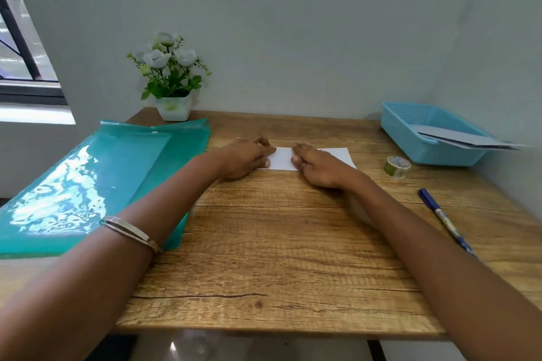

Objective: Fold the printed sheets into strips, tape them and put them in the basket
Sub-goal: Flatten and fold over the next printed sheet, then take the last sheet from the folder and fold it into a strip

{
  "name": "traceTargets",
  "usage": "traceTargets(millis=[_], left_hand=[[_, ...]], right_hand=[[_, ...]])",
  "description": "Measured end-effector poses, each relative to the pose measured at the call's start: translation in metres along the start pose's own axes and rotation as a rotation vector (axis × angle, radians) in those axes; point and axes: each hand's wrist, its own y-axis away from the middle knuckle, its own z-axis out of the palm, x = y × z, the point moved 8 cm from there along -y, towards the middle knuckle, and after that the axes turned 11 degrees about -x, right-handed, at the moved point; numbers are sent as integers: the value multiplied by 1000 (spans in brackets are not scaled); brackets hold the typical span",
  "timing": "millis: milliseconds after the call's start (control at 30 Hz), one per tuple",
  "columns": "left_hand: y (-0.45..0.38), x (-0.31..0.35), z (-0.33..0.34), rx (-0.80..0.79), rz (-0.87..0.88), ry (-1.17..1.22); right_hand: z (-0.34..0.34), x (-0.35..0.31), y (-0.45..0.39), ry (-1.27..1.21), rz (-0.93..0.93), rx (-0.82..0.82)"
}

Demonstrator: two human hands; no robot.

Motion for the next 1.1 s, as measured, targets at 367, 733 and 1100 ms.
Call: traceTargets(millis=[367,733,1100], left_hand=[[-1,-2,3,-11,9,23],[0,2,4,-26,12,-64],[24,-10,-26,165,14,146]], right_hand=[[-13,86,16,129,360,-8],[1,33,9,63,-11,-37],[-3,31,15,85,-38,19]])
